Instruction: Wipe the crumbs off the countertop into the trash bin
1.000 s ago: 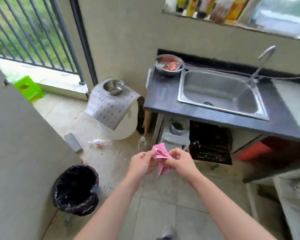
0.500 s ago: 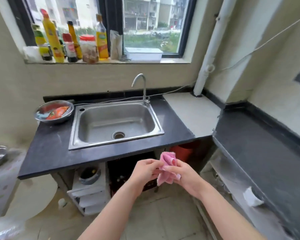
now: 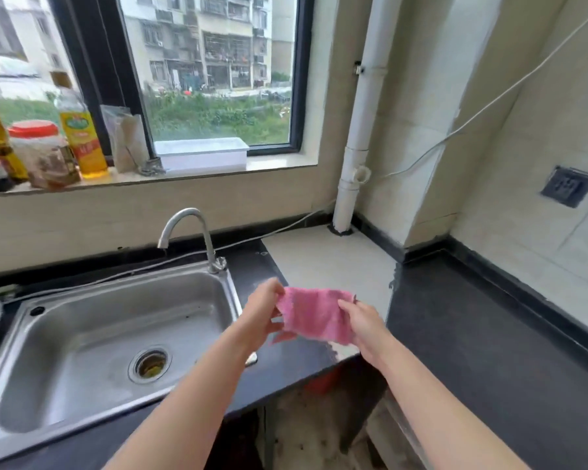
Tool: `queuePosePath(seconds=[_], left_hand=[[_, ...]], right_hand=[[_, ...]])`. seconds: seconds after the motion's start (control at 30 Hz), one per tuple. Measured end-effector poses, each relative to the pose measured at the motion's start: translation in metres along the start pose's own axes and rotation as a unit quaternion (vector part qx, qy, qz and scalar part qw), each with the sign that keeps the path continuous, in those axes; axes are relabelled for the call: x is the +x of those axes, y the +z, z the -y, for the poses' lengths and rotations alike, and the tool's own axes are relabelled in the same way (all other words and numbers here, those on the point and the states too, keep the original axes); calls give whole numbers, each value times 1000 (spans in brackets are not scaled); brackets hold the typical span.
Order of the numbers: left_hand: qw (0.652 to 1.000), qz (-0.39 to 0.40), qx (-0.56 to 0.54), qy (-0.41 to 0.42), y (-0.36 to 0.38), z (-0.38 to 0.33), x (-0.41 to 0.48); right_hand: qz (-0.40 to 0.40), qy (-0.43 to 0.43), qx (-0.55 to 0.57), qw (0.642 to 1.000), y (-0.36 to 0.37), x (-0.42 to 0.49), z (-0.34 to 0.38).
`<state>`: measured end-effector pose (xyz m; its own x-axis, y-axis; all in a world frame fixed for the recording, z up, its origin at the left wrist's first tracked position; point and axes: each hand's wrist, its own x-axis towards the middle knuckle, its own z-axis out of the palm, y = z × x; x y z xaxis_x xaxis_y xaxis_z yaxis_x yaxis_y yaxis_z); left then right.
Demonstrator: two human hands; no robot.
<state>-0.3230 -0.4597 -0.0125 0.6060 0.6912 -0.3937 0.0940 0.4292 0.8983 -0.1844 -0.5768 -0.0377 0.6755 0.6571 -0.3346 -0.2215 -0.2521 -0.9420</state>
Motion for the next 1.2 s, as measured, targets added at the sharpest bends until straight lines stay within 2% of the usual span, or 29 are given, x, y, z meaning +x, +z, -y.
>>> queuePosePath(seconds=[0.2,0.3,0.47,0.57,0.67,0.73,0.87,1.03,1.1,1.13,1.2], left_hand=[[997,-55,53,-14,-2,-79,140],[997,-33,66,-3,4,-114,196],[987,24,150,43,2,-166,266],[970,-56,218,88,-2,-199,308],[938,-136,282,152,0,-235,354],[904,-182,334,195,5,-258,386],[801,-234,470,287,7,-283,447],[727,-226,591,267,6,-278,499],[688,-221,648,241,5,-272,507],[656,-225,683,228,4,-269,512],[623,-225,725,188,5,-264,512]], right_hand=[[-52,-48,-102,992,-10,122,83],[-65,-75,-173,980,-11,179,126],[-46,-98,-205,973,0,268,190],[-4,-94,-229,969,15,324,227],[18,-108,-254,961,34,382,258],[16,-130,-250,959,51,423,275],[1,-165,-225,960,87,494,294],[-22,-176,-253,951,105,547,291],[-5,-184,-318,930,106,554,285],[5,-190,-346,919,105,558,282],[10,-195,-373,907,103,558,282]])
